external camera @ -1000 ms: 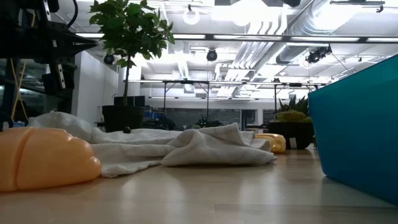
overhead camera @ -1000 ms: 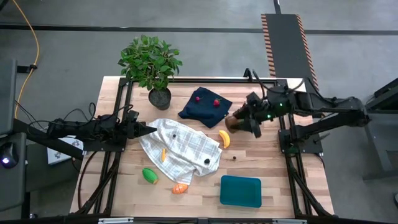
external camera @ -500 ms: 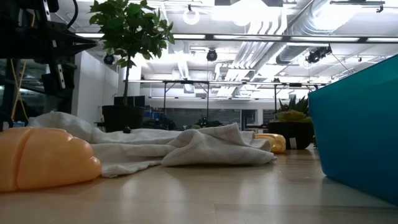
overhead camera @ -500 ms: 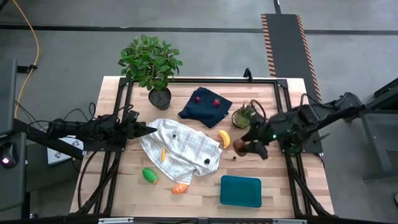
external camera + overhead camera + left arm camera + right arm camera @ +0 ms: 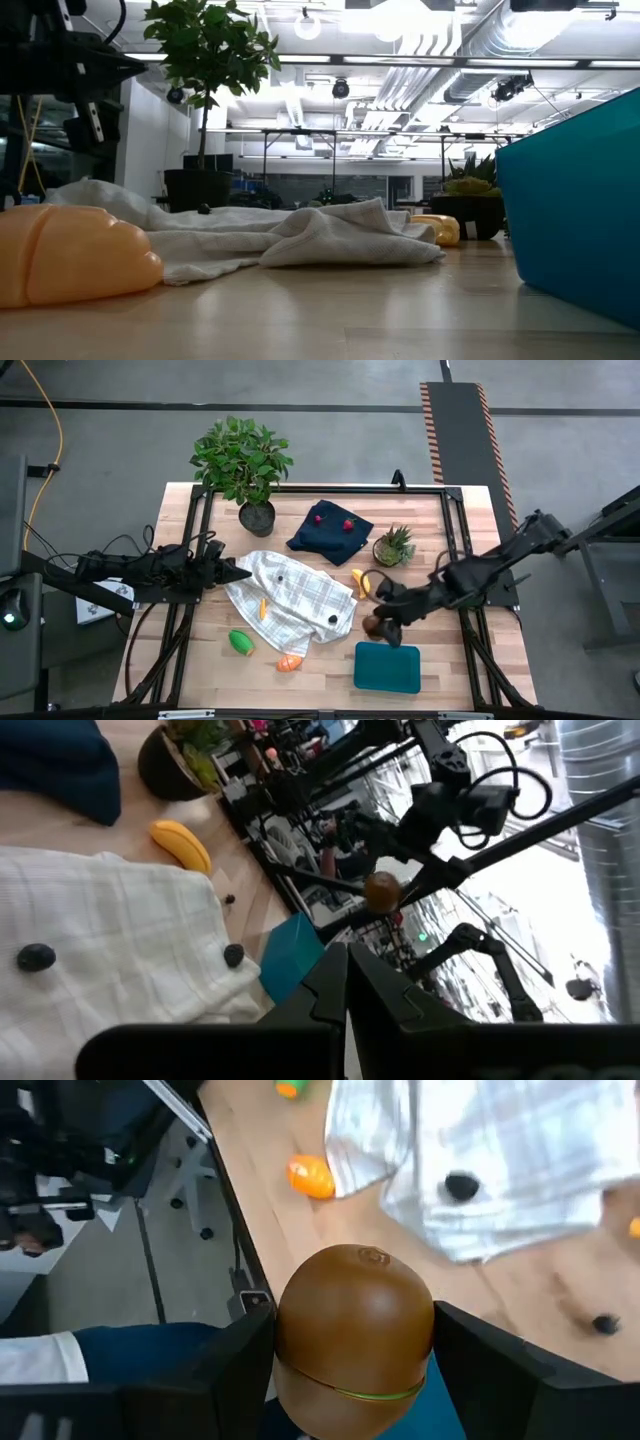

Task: Pick and placing Produce into tupperware
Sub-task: Put the kiwi into the bin

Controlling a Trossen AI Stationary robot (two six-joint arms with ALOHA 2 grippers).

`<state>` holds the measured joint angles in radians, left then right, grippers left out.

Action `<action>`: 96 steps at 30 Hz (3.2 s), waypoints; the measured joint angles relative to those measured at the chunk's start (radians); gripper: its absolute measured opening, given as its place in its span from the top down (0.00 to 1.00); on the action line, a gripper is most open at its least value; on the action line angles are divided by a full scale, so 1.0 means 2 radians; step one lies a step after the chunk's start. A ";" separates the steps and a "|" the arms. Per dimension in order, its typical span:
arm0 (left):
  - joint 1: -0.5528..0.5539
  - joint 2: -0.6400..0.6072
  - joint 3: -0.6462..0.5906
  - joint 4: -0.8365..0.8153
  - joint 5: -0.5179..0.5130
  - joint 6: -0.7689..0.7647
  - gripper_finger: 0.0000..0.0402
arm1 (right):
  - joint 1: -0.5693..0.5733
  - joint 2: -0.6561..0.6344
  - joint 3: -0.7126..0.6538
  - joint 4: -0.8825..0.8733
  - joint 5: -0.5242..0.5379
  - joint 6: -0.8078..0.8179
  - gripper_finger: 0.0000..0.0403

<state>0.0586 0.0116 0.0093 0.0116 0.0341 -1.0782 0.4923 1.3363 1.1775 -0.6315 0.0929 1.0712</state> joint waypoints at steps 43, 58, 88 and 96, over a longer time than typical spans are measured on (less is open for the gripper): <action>0.000 0.000 0.000 0.004 0.013 0.068 1.00 | 0.082 0.204 0.073 -0.085 -0.078 0.274 0.40; 0.000 0.000 0.000 0.004 0.013 0.068 1.00 | 0.086 0.235 0.073 -0.089 -0.092 0.321 0.40; 0.000 0.000 0.000 0.008 0.032 0.081 1.00 | 0.088 0.275 0.072 -0.099 -0.091 0.411 0.40; 0.000 0.000 0.000 0.008 0.032 0.081 1.00 | 0.088 0.275 0.072 -0.090 -0.091 0.412 0.40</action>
<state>0.0586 0.0116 0.0093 0.0272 0.0976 -0.9169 0.6685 1.8854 1.3220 -0.8125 -0.0891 1.8954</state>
